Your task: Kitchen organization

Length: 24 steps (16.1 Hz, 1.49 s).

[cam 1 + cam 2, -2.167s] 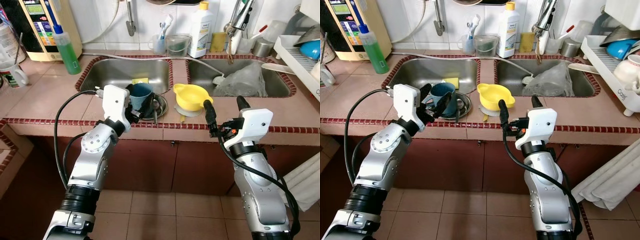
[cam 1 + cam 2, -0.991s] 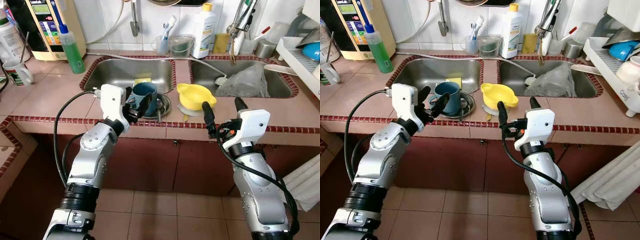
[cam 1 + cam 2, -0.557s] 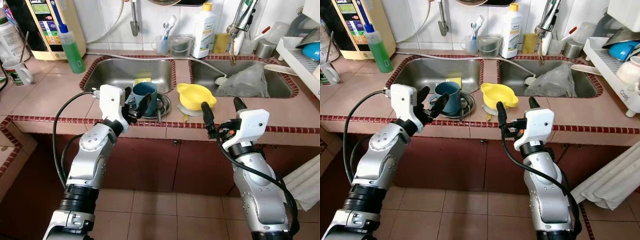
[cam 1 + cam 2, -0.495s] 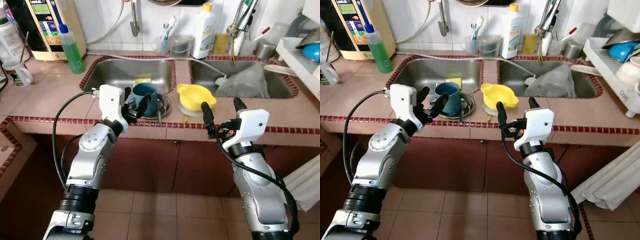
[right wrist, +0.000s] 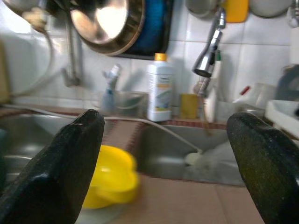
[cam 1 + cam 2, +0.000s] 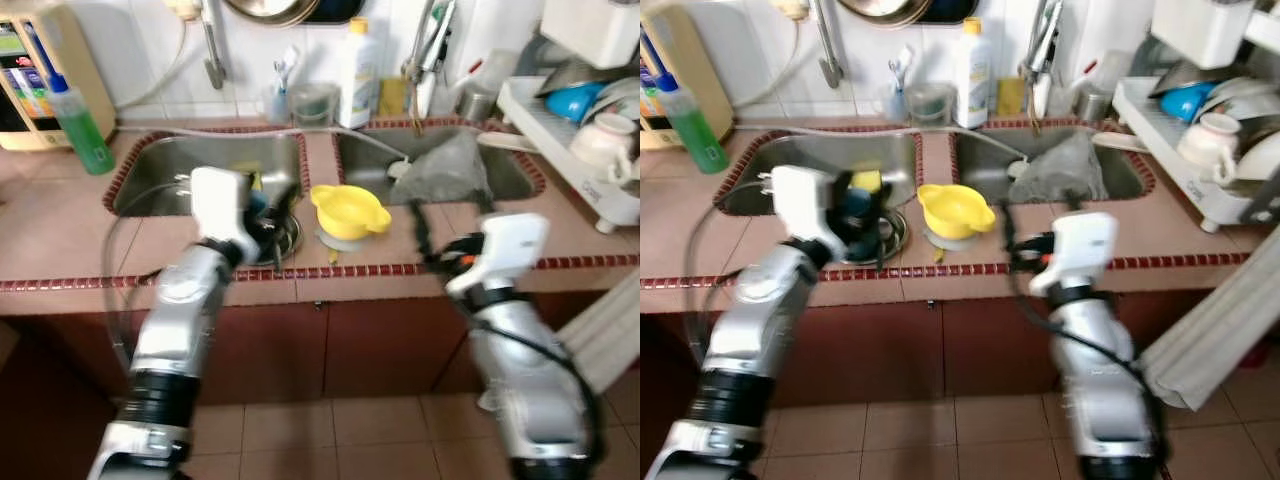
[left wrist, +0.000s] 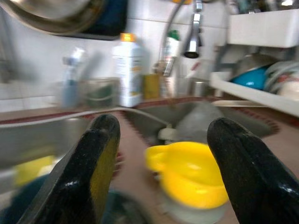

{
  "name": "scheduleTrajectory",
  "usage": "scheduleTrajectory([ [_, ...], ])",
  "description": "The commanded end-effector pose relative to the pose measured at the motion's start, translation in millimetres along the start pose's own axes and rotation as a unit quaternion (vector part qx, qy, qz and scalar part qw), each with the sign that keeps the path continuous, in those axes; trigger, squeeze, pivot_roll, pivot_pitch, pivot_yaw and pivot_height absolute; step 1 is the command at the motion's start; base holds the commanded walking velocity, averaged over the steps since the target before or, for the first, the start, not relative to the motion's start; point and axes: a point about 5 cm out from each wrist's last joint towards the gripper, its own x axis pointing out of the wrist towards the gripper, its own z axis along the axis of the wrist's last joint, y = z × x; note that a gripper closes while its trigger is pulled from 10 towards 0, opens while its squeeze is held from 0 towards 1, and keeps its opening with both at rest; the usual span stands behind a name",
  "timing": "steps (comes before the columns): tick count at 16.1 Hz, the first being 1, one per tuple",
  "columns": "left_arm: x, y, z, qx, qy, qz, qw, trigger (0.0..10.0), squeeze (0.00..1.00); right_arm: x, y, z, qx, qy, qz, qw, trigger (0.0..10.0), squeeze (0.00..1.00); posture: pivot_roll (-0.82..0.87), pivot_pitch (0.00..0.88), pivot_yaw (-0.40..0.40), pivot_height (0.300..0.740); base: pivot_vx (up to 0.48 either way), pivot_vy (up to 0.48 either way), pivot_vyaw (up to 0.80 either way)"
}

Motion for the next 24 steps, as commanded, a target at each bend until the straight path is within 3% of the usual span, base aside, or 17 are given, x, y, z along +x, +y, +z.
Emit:
scheduleTrajectory([
  [1, -4.2, 12.4, 7, 0.010, -0.011, 0.019, 1.000, 10.0, 0.00, 4.4, 10.6, 3, 0.012, -0.007, 0.020, 1.000, 10.0, 0.00, -0.05, 0.031, 0.019, 0.740, 0.000, 0.000, 0.00],
  [9, 0.1, 17.6, 16, 0.068, 0.008, 0.002, 0.998, 10.0, 0.00, 4.1, 12.5, 2, 0.008, -0.001, 0.032, 0.999, 10.0, 0.00, -0.06, 0.035, 0.025, 0.740, 0.000, 0.000, 0.00],
  [10, 2.0, 18.6, 19, 0.101, 0.022, -0.015, 0.995, 10.0, 0.00, 2.3, 12.7, 2, 0.004, 0.002, 0.038, 0.999, 10.0, 0.00, -0.06, 0.034, 0.029, 0.740, 0.000, 0.000, 0.00],
  [13, 5.5, 15.2, 14, 0.115, 0.052, -0.029, 0.992, 10.0, 0.00, -0.6, 14.3, 0, -0.010, 0.019, 0.045, 0.999, 10.0, 0.00, -0.07, 0.031, 0.032, 0.740, 0.000, 0.000, 0.00],
  [15, 7.7, 6.8, 6, 0.114, 0.079, -0.049, 0.989, 10.0, 0.00, -6.9, 16.7, -3, 0.007, 0.036, 0.057, 0.998, 10.0, 0.00, -0.07, 0.030, 0.033, 0.740, 0.000, 0.000, 0.00],
  [18, 13.6, -6.0, 4, 0.134, 0.098, -0.079, 0.983, 10.0, 0.00, -24.9, 30.4, -4, 0.034, 0.054, 0.150, 0.987, 10.0, 0.00, -0.08, 0.030, 0.038, 0.740, 0.000, 0.000, 0.00],
  [24, 22.2, -7.1, 9, 0.174, 0.122, -0.086, 0.973, 10.0, 0.00, -34.7, 39.8, -1, 0.043, 0.069, 0.186, 0.979, 10.0, 0.00, -0.09, 0.041, 0.049, 0.740, 0.000, 0.000, 0.00],
])
